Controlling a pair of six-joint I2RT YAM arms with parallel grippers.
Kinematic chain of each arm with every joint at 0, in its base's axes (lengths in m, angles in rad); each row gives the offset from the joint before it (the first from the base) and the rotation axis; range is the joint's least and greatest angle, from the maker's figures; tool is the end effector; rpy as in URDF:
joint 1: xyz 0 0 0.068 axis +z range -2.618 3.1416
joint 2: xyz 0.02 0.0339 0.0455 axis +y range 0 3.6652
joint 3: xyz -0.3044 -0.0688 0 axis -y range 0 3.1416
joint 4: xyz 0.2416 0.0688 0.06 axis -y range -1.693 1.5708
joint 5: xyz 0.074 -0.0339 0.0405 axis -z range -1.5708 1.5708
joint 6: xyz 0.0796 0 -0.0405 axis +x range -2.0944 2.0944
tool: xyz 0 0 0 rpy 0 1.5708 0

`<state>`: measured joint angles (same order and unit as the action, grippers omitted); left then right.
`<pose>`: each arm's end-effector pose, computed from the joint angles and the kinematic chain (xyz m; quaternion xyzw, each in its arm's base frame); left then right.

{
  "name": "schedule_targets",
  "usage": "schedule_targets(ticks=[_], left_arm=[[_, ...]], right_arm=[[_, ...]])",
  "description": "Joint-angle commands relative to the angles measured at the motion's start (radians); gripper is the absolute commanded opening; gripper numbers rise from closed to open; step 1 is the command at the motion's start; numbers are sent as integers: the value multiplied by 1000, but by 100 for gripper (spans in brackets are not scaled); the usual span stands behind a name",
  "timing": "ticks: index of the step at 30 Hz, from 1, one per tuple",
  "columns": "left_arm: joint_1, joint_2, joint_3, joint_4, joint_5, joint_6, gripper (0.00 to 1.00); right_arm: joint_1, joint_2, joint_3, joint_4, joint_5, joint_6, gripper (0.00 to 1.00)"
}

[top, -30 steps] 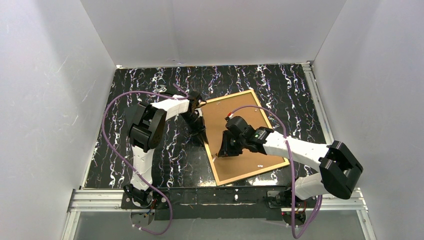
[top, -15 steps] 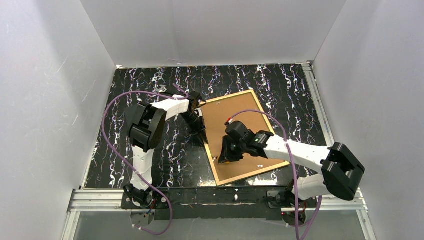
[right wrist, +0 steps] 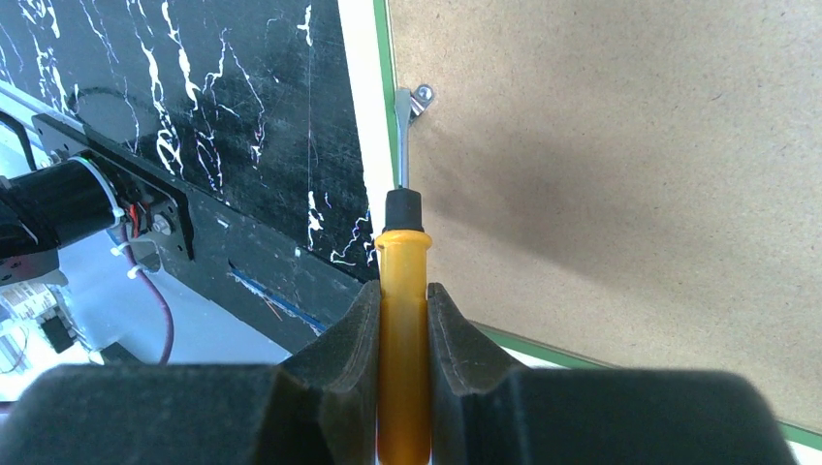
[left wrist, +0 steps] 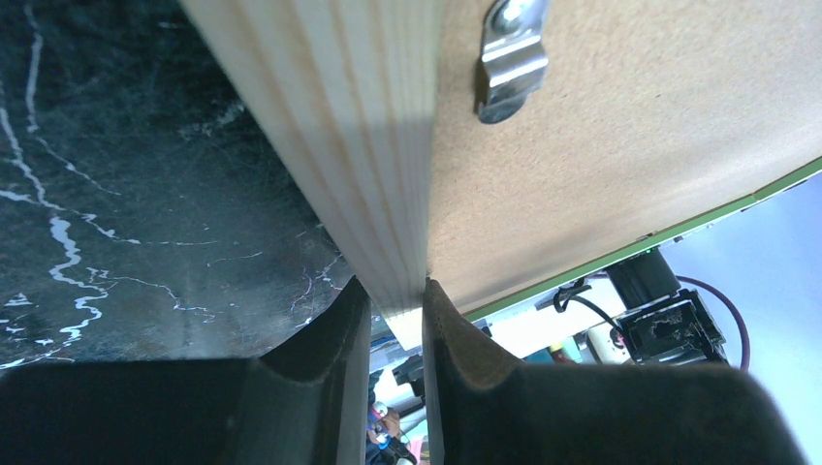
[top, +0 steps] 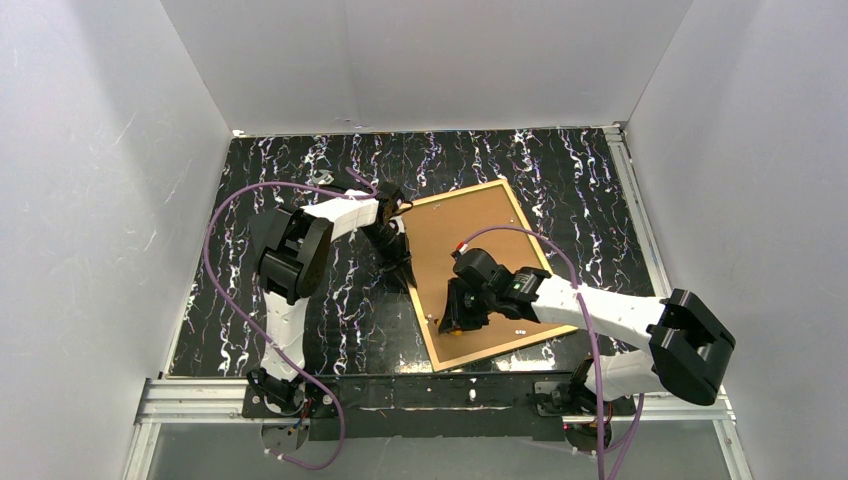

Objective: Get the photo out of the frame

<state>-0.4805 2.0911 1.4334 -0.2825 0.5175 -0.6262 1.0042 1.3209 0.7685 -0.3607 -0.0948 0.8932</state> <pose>0.4107 -0.2585 0.1618 0.0122 0.9224 -0.3645 0.1272 0.1415 0.2365 0.2115 -0.0677 0.9430 0.2883 0.1515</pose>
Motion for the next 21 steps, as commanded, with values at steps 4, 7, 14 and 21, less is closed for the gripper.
schedule_targets(ticks=[4, 7, 14, 21], left_arm=[[21, 19, -4, -105, 110, -27, 0], [21, 18, -4, -106, 110, -27, 0], [22, 16, -3, -105, 111, -27, 0], [26, 16, -1, -105, 109, -28, 0]], right_arm=[[14, 3, 19, -181, 42, 13, 1], [17, -5, 22, -182, 34, 10, 1], [25, -14, 36, -226, 41, 12, 1], [35, -159, 40, -253, 62, 0, 1]])
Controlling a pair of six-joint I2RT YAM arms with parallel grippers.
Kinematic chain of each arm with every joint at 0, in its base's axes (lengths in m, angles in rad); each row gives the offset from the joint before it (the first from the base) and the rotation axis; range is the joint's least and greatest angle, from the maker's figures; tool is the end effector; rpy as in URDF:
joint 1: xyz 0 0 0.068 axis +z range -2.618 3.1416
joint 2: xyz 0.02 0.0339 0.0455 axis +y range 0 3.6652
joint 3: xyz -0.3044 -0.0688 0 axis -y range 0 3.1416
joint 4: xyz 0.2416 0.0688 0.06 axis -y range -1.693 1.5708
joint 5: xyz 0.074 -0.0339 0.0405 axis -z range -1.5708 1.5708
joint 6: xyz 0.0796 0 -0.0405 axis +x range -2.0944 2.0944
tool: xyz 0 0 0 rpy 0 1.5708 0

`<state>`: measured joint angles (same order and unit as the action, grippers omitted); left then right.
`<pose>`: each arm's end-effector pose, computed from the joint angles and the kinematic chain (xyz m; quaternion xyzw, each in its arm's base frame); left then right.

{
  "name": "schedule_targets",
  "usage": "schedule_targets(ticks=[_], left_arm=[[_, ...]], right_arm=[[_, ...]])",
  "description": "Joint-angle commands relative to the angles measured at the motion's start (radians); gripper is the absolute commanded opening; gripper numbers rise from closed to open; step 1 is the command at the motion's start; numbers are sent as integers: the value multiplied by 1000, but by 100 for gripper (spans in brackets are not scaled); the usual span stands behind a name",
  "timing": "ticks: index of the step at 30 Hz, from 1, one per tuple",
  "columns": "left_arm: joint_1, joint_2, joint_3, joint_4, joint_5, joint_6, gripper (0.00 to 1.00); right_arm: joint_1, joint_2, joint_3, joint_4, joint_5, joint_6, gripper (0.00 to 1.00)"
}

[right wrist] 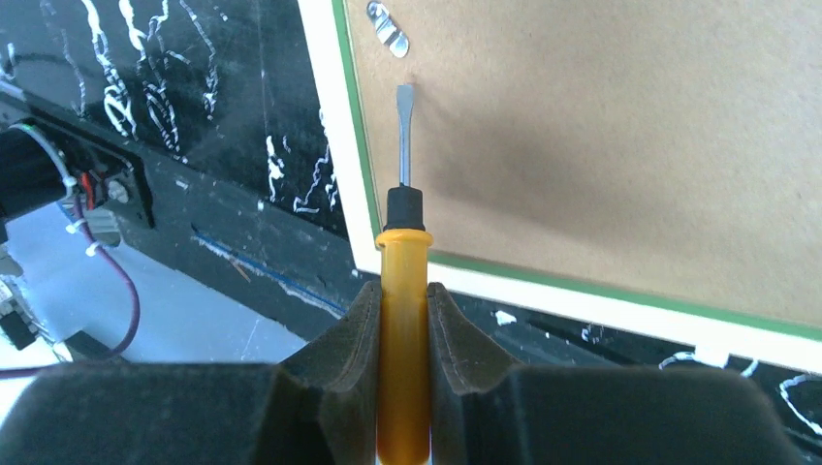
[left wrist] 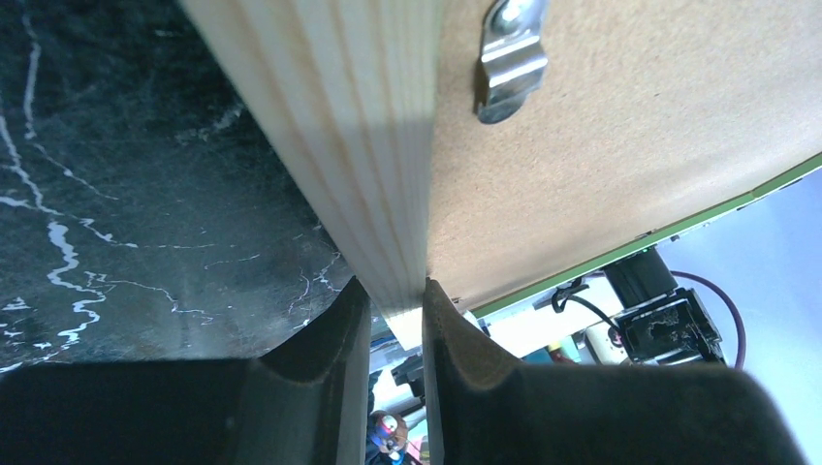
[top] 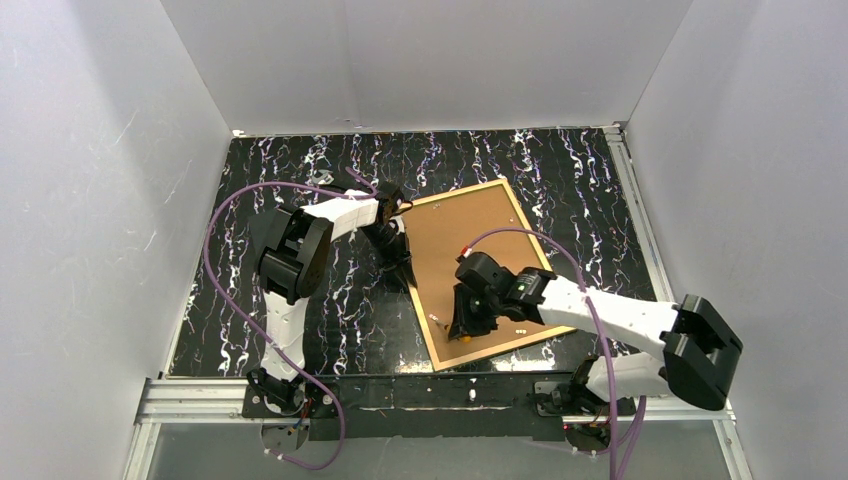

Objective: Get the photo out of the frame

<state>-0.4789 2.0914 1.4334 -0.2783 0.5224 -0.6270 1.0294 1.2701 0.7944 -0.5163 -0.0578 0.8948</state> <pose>0.4113 -0.2583 0.1621 0.0124 0.9213 -0.3671 0.1276 0.1280 0.2218 0.2185 -0.0727 0.9553 0.2499 0.1404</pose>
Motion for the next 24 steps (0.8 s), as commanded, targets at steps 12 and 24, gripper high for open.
schedule_targets(ticks=[12, 24], left_arm=[[25, 8, -1, -113, 96, -30, 5], [26, -41, 1, -117, 95, -21, 48]], right_arm=[[-21, -415, -102, -234, 275, 36, 1], [-50, -464, -164, -194, 258, 52, 1]])
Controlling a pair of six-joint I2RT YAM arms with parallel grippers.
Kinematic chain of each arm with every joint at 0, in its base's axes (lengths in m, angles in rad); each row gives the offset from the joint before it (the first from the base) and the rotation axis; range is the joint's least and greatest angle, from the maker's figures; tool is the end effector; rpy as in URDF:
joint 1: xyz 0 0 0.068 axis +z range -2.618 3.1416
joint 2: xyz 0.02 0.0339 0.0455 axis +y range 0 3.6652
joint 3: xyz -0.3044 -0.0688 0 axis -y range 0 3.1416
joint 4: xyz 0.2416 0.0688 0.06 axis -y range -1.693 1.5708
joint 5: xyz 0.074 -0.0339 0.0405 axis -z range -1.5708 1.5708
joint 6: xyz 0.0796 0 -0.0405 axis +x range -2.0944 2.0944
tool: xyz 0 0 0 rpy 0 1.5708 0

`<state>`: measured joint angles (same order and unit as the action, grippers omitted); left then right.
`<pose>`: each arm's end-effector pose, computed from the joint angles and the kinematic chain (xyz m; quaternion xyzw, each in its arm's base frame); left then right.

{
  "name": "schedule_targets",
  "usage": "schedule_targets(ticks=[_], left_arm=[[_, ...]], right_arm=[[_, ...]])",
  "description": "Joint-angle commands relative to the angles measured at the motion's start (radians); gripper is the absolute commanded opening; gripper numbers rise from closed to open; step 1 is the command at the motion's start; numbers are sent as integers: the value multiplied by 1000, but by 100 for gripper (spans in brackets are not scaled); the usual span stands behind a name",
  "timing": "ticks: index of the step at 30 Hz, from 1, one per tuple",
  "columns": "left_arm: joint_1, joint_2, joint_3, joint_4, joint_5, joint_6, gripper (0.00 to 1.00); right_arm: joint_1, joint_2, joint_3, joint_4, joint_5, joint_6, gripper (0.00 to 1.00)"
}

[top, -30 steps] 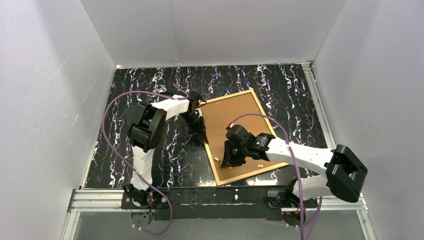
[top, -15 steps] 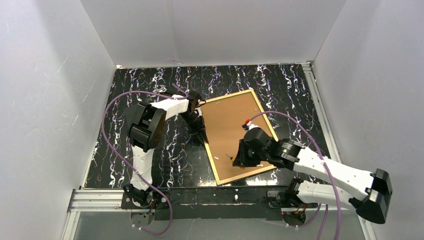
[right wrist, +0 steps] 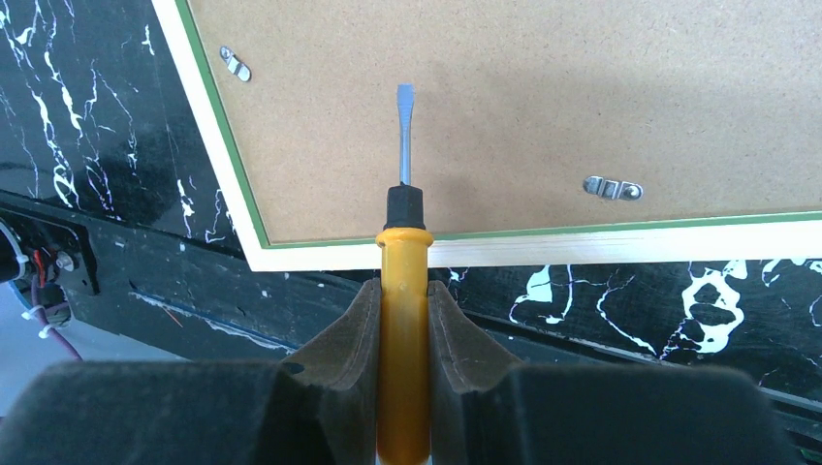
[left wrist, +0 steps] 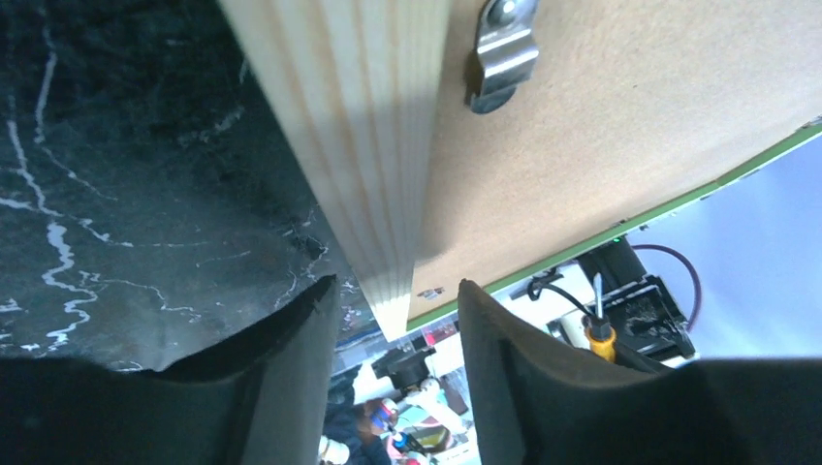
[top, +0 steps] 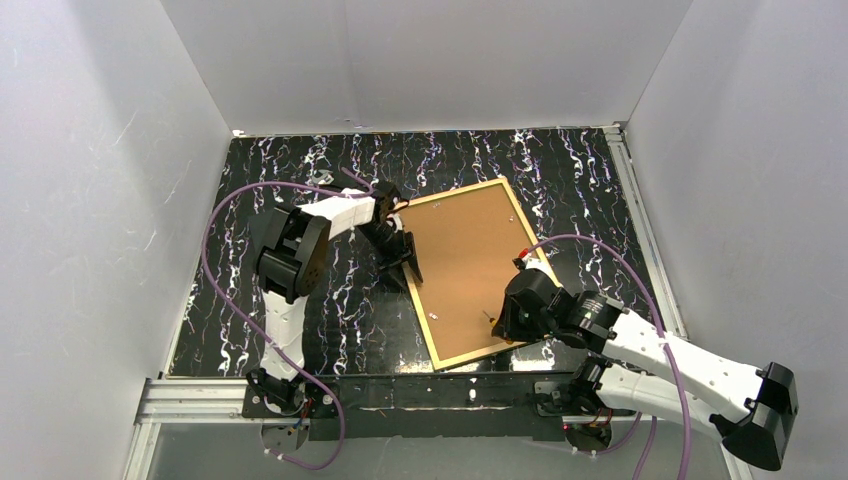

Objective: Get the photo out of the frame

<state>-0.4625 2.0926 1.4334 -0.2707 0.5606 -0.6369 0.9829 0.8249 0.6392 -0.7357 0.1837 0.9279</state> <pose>0.4143 -0.2538 0.1635 0.0074 0.9162 -0.3820 0.1209 0.0975 0.1201 0.2302 0.0033 0.9442 0.2092 0.2544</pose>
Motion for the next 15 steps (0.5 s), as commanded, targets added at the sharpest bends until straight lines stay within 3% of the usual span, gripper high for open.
schedule_targets(ticks=[1, 7, 11, 15], left_arm=[[11, -58, -1, -120, 56, -12, 51], [26, -217, 5, -126, 1, -7, 64], [35, -324, 82, -186, -44, 17, 67], [42, -411, 171, -257, -153, 77, 68]], right_arm=[[-3, -19, -12, 29, 14, 16, 1], [-3, 5, 0, 52, 2, -11, 1], [-3, 65, 31, 88, -7, -54, 1], [-2, 169, 74, 240, -82, -121, 1]])
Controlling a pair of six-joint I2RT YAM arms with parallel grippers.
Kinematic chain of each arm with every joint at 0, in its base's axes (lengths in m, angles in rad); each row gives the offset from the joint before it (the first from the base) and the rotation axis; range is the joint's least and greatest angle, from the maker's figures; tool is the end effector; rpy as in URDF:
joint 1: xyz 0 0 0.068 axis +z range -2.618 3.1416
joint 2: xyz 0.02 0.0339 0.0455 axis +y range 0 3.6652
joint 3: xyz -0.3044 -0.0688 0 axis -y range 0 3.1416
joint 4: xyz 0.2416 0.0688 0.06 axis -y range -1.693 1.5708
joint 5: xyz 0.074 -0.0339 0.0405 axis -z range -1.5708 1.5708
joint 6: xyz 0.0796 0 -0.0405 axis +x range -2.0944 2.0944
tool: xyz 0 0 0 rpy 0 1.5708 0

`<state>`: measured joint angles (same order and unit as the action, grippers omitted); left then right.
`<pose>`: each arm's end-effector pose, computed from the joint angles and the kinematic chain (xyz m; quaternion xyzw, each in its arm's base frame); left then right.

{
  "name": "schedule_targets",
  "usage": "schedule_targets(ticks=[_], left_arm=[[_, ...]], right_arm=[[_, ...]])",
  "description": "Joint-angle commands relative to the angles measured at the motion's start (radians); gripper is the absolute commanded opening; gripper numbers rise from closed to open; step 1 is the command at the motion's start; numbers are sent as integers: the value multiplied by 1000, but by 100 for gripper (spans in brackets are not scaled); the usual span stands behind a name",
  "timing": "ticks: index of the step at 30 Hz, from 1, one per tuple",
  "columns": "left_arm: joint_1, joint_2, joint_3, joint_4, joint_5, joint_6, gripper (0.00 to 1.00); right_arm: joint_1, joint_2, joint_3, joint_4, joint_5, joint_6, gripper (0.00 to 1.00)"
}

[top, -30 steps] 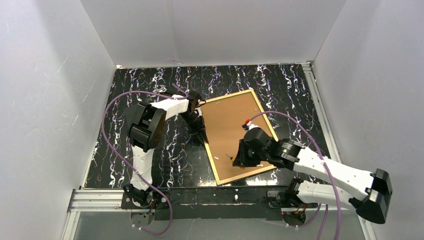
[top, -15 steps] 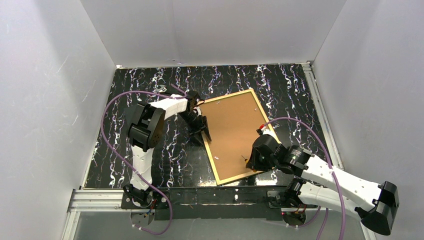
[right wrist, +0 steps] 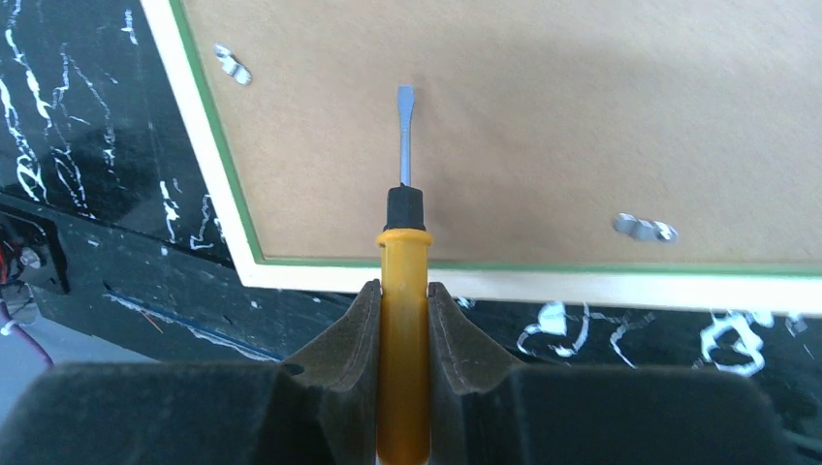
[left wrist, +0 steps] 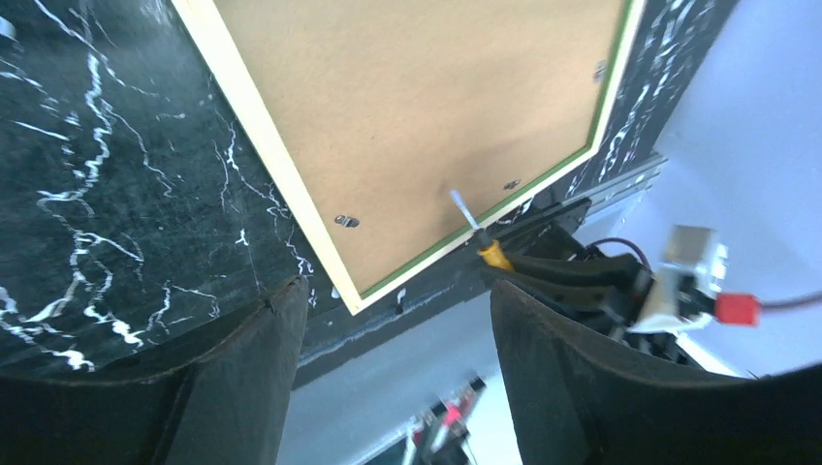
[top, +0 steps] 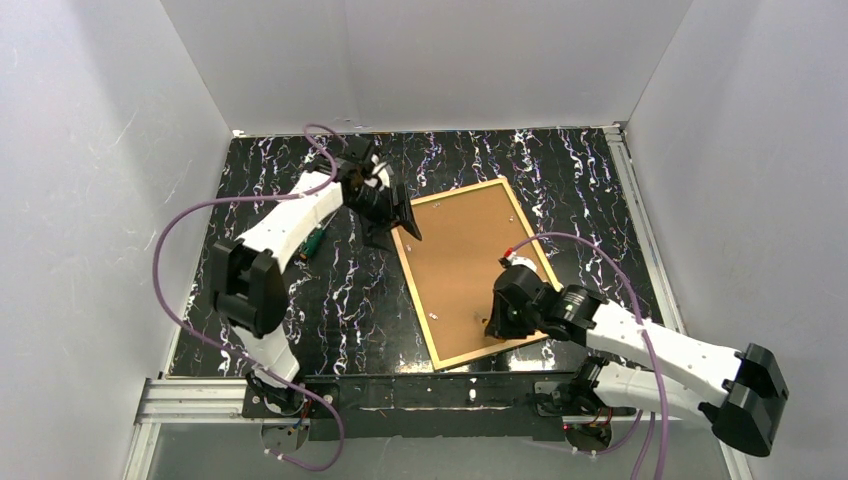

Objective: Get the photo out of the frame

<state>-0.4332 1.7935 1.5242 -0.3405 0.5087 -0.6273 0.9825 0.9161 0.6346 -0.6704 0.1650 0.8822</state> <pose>0.3956 -0.2257 0.3217 0.0326 0.8655 -0.4187 0.2731 0.1063 0.1357 0.2213 -0.0225 0.9493 0.1969 0.2439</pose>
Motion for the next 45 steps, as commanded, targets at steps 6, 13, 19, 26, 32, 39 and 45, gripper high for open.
schedule_targets(ticks=[6, 13, 19, 26, 32, 39, 45], left_arm=[[104, -239, 86, -265, -265, 160, 72], [176, -382, 34, -289, -487, 195, 78], [228, -413, 62, -360, -600, 146, 91], [283, -391, 54, -360, -483, 102, 92], [302, -385, 29, -336, -423, 82, 91], [320, -373, 13, -323, -394, 68, 91], [321, -369, 3, -317, -385, 66, 91]], right_arm=[[118, 360, 313, 297, -40, -183, 1], [301, 718, 574, 515, 59, -407, 1], [326, 933, 744, 625, -18, -536, 1], [334, 1149, 930, 550, -107, -583, 1], [357, 1199, 956, 481, -138, -642, 1], [383, 1269, 1012, 381, -94, -645, 8], [384, 1262, 986, 378, -41, -633, 21]])
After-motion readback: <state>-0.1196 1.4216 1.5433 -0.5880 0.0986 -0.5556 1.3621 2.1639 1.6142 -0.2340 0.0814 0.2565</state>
